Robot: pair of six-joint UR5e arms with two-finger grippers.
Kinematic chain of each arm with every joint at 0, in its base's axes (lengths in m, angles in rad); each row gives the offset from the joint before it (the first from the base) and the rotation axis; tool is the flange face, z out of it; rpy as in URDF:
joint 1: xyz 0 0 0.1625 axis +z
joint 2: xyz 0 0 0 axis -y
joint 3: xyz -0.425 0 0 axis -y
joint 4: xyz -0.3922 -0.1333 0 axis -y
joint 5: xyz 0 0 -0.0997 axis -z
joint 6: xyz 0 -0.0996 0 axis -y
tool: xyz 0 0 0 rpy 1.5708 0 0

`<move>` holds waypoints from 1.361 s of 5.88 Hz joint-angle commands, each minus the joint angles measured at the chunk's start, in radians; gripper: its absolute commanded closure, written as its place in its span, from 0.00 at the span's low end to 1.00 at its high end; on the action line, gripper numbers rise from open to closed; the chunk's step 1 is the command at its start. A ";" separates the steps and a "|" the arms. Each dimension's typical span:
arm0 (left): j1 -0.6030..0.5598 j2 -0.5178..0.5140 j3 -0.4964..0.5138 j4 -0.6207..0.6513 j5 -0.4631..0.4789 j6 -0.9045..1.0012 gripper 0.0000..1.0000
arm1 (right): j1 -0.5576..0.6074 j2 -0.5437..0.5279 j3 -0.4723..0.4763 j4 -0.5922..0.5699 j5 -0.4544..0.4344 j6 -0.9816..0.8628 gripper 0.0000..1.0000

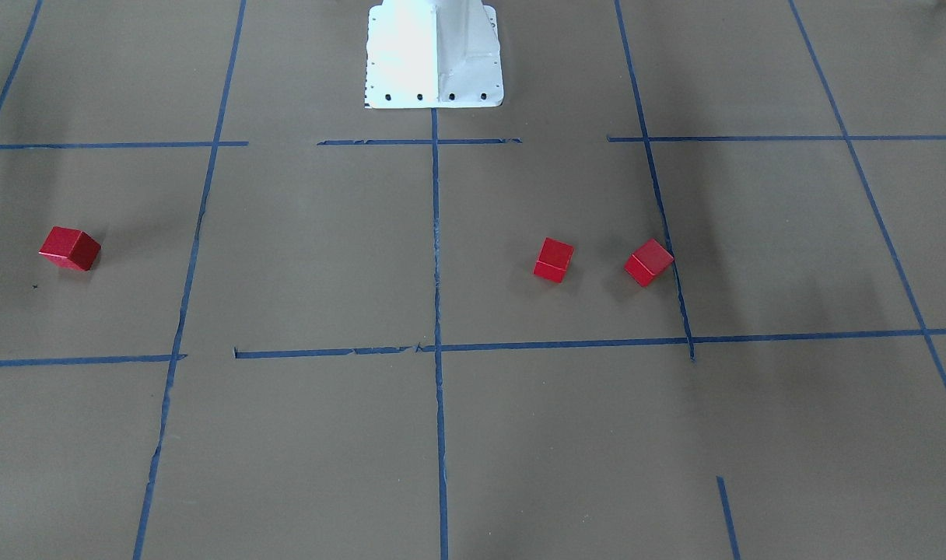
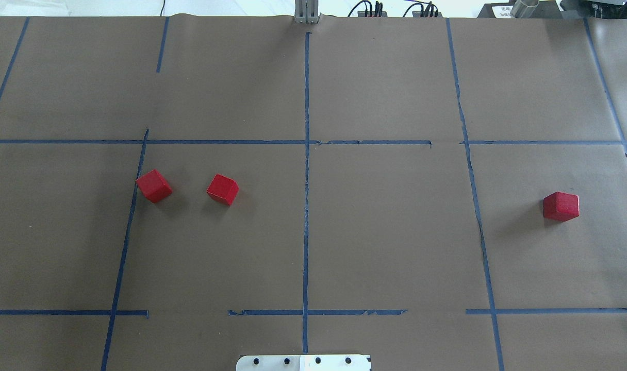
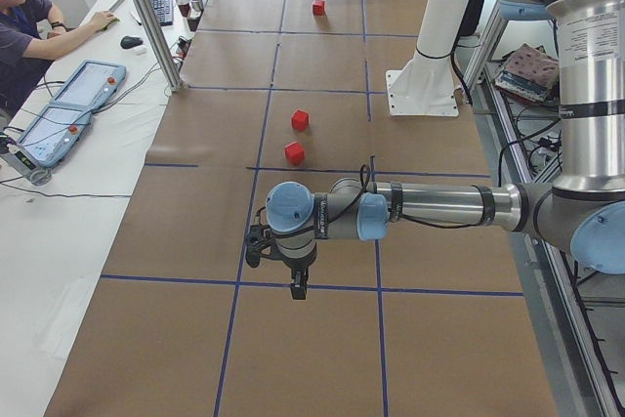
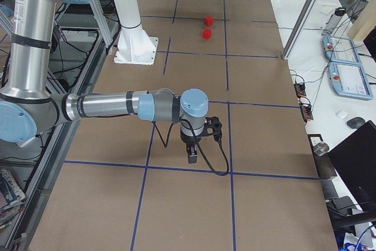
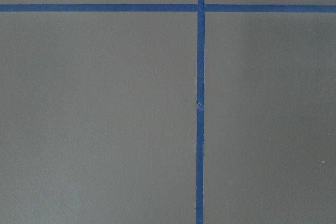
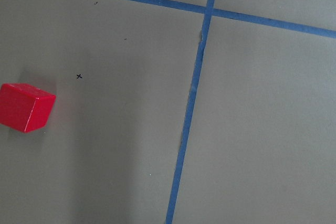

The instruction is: Form red blocks into L shape at center

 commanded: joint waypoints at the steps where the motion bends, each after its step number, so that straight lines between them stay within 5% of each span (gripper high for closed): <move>1: 0.000 0.006 -0.005 -0.011 0.004 0.005 0.00 | -0.013 0.005 0.001 0.001 -0.001 0.035 0.00; 3: 0.002 0.008 -0.010 -0.005 -0.002 0.003 0.00 | -0.132 0.042 -0.003 0.114 -0.007 0.303 0.00; 5: 0.002 0.008 -0.010 -0.009 -0.003 0.002 0.00 | -0.372 0.103 -0.008 0.385 -0.069 0.854 0.00; 6: 0.000 0.008 -0.011 -0.008 -0.005 0.002 0.00 | -0.483 0.125 -0.010 0.397 -0.161 0.963 0.00; 8: 0.002 0.008 -0.011 -0.011 -0.006 0.002 0.00 | -0.560 0.125 -0.049 0.473 -0.185 1.059 0.00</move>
